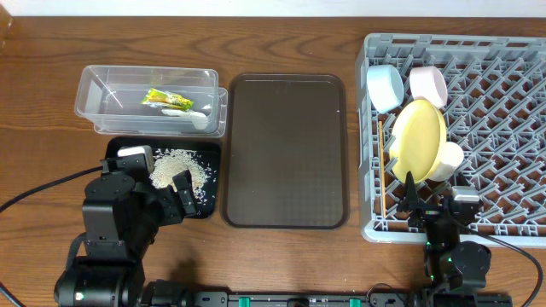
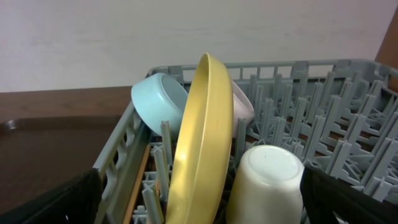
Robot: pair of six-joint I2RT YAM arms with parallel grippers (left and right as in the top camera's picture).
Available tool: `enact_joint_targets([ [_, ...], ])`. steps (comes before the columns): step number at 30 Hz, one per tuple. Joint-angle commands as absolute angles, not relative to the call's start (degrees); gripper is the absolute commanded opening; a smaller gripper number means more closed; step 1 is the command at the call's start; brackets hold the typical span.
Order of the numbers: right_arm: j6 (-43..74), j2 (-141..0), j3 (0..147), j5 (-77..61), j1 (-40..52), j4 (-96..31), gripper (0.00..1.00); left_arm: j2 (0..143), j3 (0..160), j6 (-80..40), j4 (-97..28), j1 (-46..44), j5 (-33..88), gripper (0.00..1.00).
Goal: Sort waste into correct bins and load items into the dishwasher rack
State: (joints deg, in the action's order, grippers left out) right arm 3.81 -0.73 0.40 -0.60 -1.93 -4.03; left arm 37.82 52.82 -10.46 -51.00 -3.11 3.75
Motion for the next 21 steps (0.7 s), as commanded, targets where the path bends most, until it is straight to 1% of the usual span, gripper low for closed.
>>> enact_joint_targets([
  [1, 3.1, -0.5, 0.3, -0.3, -1.0, -4.3, 0.99, 37.8, 52.5, -10.1, -50.9, -3.2, 3.9, 0.95],
  [7, 3.1, -0.5, 0.3, -0.3, -1.0, -4.3, 0.99, 36.4, 51.7, -9.8, -52.1, -3.3, 1.9, 0.95],
  [10, 3.1, -0.5, 0.3, -0.3, -1.0, -4.3, 0.99, 33.1, 48.2, -9.6, -48.9, -3.1, 1.9, 0.95],
  [13, 3.1, -0.5, 0.3, -0.3, -1.0, -4.3, 0.99, 27.9, 40.7, -7.1, -39.6, -2.9, 1.9, 0.95],
  [21, 3.1, -0.5, 0.3, -0.3, -1.0, -4.3, 0.99, 12.2, 17.9, -6.7, -12.3, -2.9, 1.9, 0.95],
])
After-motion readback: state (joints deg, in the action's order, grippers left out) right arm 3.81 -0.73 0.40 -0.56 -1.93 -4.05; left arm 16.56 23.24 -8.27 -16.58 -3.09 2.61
